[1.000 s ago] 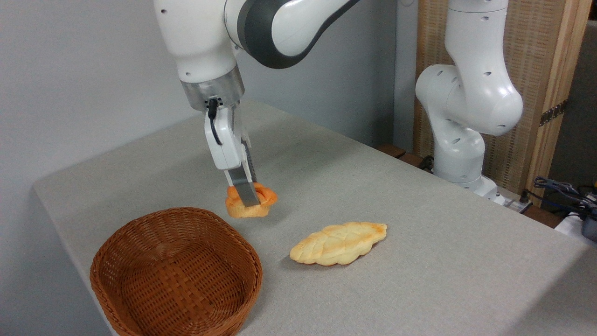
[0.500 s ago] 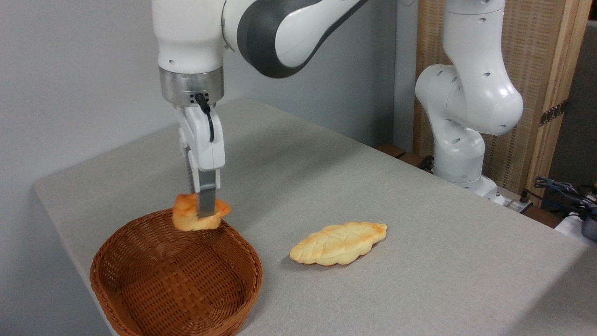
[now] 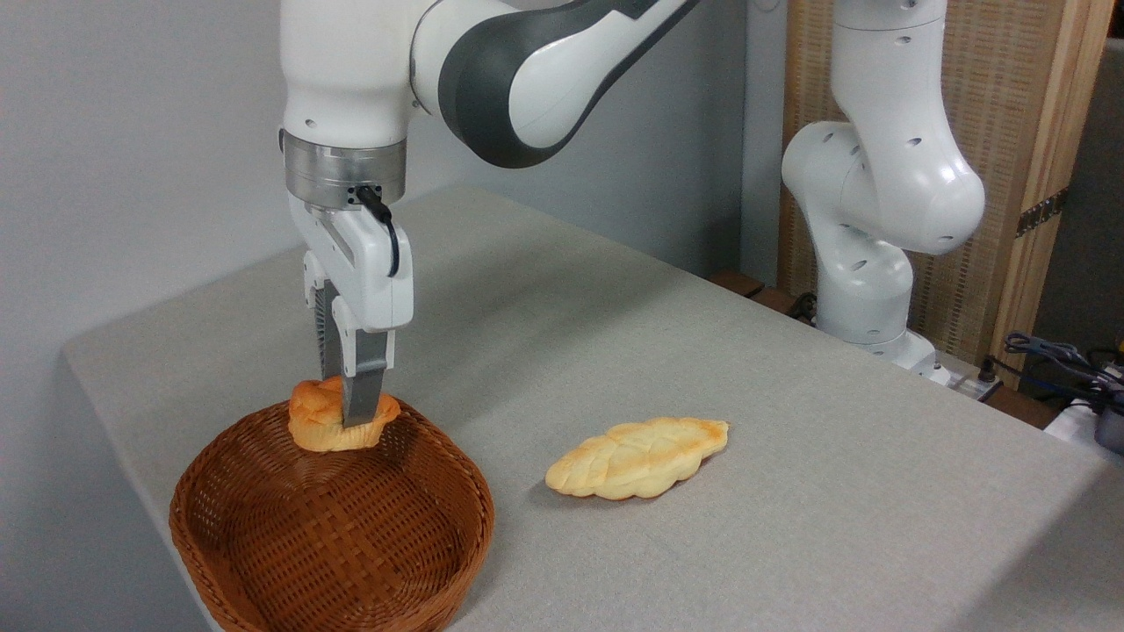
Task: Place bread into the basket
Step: 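Carry the orange bun over the wicker basket and lower it, then open the gripper to release the bun into the basket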
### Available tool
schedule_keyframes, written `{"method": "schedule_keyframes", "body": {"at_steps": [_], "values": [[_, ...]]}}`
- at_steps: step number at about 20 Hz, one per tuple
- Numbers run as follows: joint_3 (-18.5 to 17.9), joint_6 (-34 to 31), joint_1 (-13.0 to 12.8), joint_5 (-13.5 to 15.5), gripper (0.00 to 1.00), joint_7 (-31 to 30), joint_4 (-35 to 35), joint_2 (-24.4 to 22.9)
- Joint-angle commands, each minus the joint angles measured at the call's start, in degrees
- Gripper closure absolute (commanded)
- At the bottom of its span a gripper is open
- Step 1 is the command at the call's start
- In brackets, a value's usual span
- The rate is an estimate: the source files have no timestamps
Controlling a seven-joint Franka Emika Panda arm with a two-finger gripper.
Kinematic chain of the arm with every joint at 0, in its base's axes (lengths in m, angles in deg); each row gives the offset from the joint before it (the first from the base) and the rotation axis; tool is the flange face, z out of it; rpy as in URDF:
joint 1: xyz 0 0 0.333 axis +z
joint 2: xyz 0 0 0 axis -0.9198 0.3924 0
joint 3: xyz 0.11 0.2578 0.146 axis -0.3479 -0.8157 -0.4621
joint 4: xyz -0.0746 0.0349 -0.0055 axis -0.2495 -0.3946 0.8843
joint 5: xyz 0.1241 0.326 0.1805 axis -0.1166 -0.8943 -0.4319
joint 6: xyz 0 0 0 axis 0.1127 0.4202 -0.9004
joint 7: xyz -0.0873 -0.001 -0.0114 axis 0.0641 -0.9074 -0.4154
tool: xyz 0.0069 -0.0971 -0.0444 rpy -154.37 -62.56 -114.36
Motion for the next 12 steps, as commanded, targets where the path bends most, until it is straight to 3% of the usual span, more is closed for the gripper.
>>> {"method": "schedule_keyframes", "body": {"at_steps": [1,12], "values": [[-0.53,0.16,-0.28,0.69,0.00,-0.83,-0.70,0.10],[-0.62,-0.54,-0.28,0.78,0.00,-1.53,-0.70,-0.51]]}}
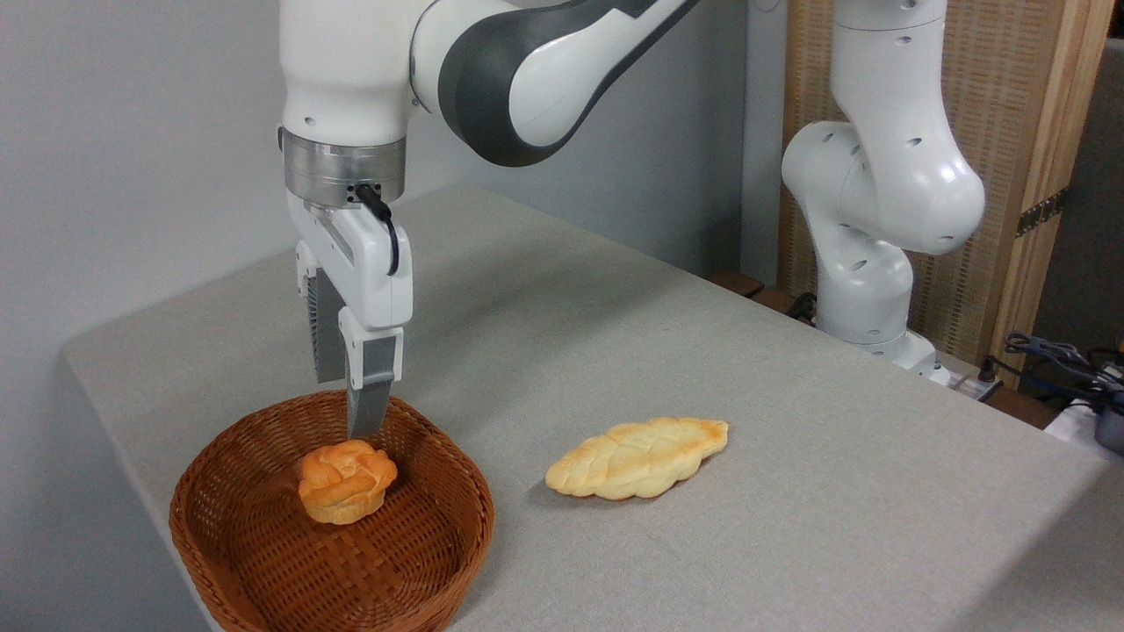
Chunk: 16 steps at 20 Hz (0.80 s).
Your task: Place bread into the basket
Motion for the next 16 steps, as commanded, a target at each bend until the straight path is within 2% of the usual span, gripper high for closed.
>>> {"method": "schedule_keyframes", "body": {"at_steps": [1,3,6,9,16], "values": [[-0.60,-1.93,-0.24,0.69,0.00,-2.58,-0.53,-0.76],[-0.77,-4.13,-0.24,0.61,0.00,-3.64,-0.53,-1.54],[-2.79,-8.96,-0.24,0.43,0.00,-6.53,-0.53,-3.56],[-5.16,-13.80,-0.24,0.25,0.00,-6.55,-0.53,-5.41],[-5.25,-16.19,-0.24,-0.18,0.00,-6.28,-0.36,-6.12]]}}
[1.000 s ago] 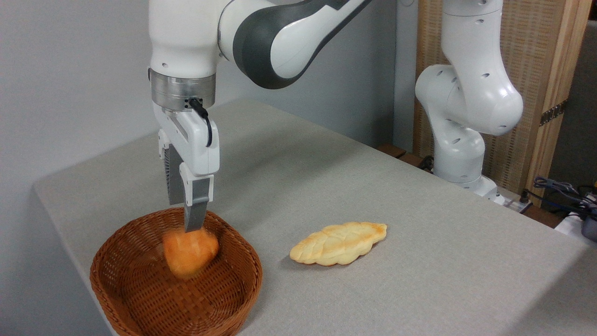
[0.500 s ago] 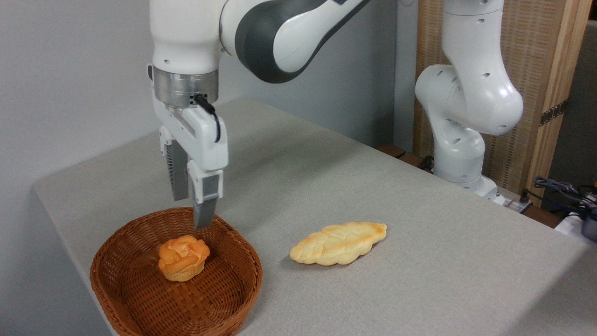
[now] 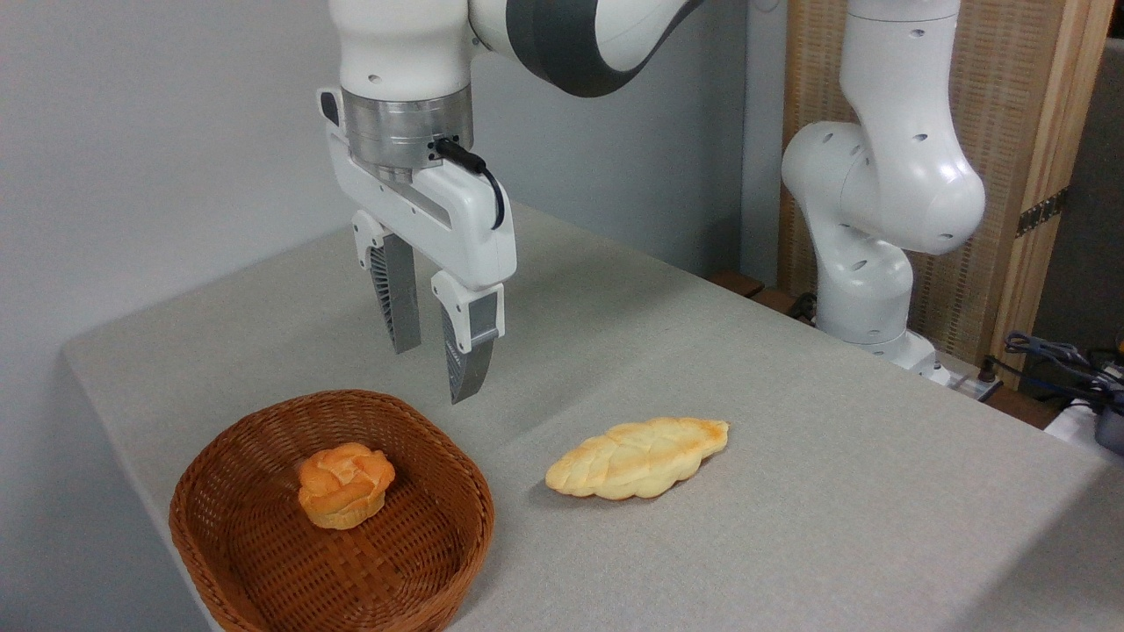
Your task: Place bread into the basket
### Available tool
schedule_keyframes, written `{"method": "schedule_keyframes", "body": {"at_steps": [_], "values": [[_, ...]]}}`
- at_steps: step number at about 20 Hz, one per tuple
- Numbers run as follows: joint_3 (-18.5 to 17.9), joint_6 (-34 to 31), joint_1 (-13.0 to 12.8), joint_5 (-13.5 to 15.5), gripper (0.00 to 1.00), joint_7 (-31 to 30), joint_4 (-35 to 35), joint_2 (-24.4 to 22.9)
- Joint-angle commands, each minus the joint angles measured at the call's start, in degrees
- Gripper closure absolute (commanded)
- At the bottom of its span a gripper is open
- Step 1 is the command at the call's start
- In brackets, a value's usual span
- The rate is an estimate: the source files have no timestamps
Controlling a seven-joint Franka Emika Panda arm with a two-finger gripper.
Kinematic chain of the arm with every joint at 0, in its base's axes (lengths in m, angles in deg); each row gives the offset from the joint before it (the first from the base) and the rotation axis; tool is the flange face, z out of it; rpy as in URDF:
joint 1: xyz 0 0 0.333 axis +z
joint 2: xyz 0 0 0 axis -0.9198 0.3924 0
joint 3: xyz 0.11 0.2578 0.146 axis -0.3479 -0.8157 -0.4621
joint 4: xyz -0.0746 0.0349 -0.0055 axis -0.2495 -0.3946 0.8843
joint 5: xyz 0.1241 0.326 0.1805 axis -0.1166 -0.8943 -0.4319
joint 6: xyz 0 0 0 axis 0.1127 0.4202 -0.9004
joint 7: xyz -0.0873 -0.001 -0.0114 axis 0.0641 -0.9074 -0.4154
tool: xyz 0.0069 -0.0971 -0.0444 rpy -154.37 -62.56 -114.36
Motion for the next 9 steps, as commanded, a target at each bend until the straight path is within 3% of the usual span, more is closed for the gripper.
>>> {"method": "schedule_keyframes", "body": {"at_steps": [1,5,9], "values": [[-0.32,-1.00,-0.44,-0.71,0.00,-0.96,-0.03,-0.40],[-0.32,-1.00,-0.44,-3.61,0.00,-1.22,-0.12,-0.40],[-1.11,-1.00,-0.44,-3.61,0.00,-1.39,-0.20,-0.49]]}}
